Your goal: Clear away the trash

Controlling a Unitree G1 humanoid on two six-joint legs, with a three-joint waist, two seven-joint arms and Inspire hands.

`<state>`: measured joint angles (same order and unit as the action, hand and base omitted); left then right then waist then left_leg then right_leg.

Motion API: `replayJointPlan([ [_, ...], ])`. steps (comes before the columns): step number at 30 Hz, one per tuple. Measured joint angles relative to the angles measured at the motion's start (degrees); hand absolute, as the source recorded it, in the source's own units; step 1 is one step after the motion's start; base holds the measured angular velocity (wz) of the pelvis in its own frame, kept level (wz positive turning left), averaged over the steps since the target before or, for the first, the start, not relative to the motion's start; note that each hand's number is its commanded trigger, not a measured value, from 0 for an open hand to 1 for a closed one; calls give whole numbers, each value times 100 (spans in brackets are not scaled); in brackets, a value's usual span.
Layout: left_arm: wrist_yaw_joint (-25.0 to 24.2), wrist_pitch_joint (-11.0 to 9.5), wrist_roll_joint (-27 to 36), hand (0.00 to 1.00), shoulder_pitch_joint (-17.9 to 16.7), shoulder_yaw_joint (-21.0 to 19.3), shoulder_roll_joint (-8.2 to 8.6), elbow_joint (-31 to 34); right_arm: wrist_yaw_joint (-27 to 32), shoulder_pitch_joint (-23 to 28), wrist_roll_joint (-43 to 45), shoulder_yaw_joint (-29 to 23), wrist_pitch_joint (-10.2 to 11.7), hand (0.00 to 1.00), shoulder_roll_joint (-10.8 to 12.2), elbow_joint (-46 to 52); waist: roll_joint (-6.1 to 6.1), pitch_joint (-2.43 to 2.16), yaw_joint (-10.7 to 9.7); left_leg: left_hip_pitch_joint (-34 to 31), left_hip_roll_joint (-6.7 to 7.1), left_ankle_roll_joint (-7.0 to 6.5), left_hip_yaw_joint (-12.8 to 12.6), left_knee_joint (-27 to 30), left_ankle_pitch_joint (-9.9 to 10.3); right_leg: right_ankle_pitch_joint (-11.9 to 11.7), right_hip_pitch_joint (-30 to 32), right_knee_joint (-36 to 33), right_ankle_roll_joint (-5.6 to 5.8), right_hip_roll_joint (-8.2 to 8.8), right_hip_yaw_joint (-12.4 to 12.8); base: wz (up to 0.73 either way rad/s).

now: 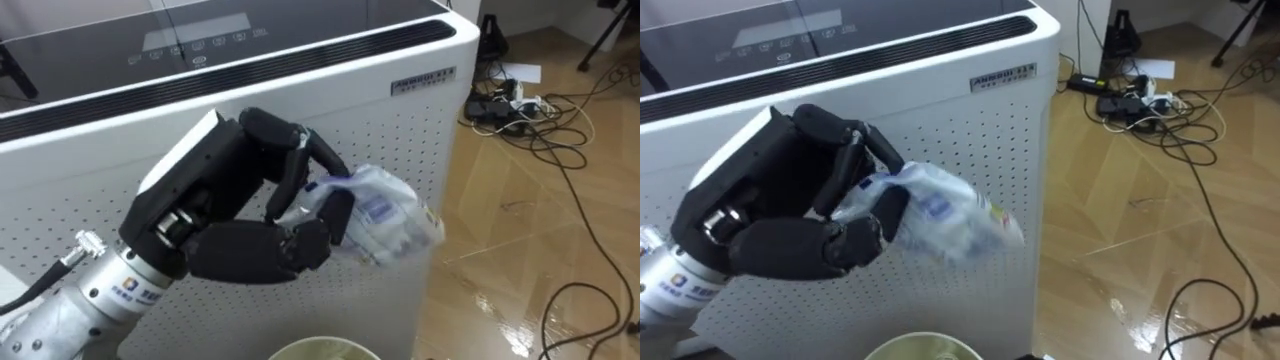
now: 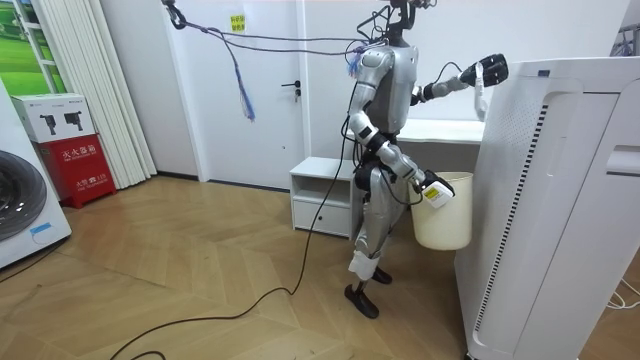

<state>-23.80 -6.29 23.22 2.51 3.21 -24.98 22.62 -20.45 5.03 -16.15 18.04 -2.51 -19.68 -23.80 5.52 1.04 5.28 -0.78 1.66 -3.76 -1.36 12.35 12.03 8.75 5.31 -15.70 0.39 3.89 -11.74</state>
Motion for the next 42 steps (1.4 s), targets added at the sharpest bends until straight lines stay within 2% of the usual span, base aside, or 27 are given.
replayJointPlan([
  [3,79,93,-19,100,-1,158,57,-450,114,-284,-114,52,0,100,114,-458,-3,2,0,-174,5,0,3,104,0,-7,168,-91,-12,14,9,0],
  [5,81,123,-49,100,4,245,204,-990,186,-556,-119,81,0,100,247,-917,0,3,-22,-238,7,0,10,151,0,-7,232,-144,-12,24,3,0],
  [9,65,183,-235,100,7,387,340,-1441,217,-856,-122,82,0,100,308,-1185,-21,28,-13,-605,19,0,2,354,0,-20,592,-330,-33,65,0,0],
  [10,67,184,-301,100,7,419,439,-1687,226,-920,-131,98,3,100,334,-1299,-16,39,-17,-661,19,0,2,408,0,-29,621,-340,-48,67,-9,0],
  [15,75,209,-197,100,15,851,534,-2519,288,-1199,-175,173,36,100,450,-1764,-63,74,-82,-996,43,6,25,536,-3,-16,934,-521,-91,123,-51,4],
  [20,9,227,-194,100,28,1269,925,-3370,401,-1367,-173,267,65,100,502,-2260,-78,83,-66,-1375,41,8,44,740,-5,-30,1277,-623,-119,142,-102,2],
  [23,-61,228,-140,100,70,1288,1131,-3763,462,-1415,-182,267,65,100,542,-2297,-110,102,-55,-1575,54,10,16,806,-7,-20,1500,-723,-135,171,-91,0],
  [28,-198,229,-135,100,259,1404,1151,-4442,545,-1658,-185,265,66,100,643,-2529,-199,163,-86,-1694,51,10,-7,886,-7,-15,1598,-771,-150,177,-79,0],
  [34,-248,229,-130,100,303,1507,1153,-4675,621,-2000,-191,264,67,100,684,-2660,-203,162,-86,-1901,52,10,18,972,-6,-32,1772,-792,-170,193,-123,2],
  [42,-315,228,-136,100,377,1484,1145,-4983,660,-2011,-182,247,73,100,697,-2698,-203,161,-71,-1907,49,10,14,957,-7,-31,1789,-804,-171,196,-119,1],
])
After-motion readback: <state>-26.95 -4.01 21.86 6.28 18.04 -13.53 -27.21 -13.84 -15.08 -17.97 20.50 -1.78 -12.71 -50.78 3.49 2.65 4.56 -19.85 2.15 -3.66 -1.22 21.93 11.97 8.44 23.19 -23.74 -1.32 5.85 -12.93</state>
